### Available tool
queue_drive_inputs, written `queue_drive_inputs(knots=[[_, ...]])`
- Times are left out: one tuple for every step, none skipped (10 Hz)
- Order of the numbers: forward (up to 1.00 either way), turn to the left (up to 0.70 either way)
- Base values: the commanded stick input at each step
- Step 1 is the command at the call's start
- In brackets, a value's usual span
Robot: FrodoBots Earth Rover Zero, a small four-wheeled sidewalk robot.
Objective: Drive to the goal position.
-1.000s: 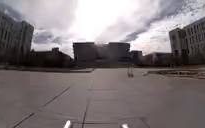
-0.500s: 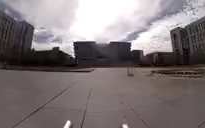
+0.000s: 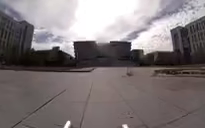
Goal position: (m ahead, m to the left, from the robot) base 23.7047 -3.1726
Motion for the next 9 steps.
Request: queue_drive_inputs(knots=[[1.0, 0.0], [1.0, 0.0], [1.0, 0.0], [1.0, 0.0], [1.0, 0.0], [1.0, 0.0], [1.0, -0.37], [1.0, -0.24], [1.0, -0.06]])
